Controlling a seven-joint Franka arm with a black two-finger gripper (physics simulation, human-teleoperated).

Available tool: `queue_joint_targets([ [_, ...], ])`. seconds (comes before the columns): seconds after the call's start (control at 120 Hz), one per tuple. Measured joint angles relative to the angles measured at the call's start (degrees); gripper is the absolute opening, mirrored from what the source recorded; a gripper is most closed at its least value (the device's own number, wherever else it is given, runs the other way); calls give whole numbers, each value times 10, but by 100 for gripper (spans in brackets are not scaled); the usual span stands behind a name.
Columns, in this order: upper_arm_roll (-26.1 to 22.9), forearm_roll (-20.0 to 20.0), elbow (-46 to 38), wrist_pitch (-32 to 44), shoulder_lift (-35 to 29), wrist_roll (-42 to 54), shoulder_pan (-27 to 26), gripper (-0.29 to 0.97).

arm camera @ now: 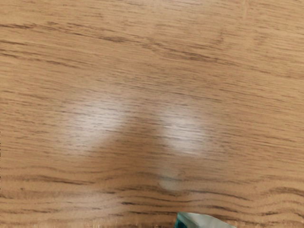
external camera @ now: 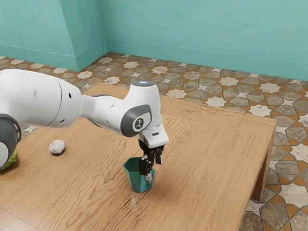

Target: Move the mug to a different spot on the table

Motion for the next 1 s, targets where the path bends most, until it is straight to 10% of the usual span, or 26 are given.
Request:
queue_joint_targets([
  [0.7,-4,33,-2,-14,26,-125,-4,67],
  [1.0,-4,53,-1,-12,27,-172,-5,26],
])
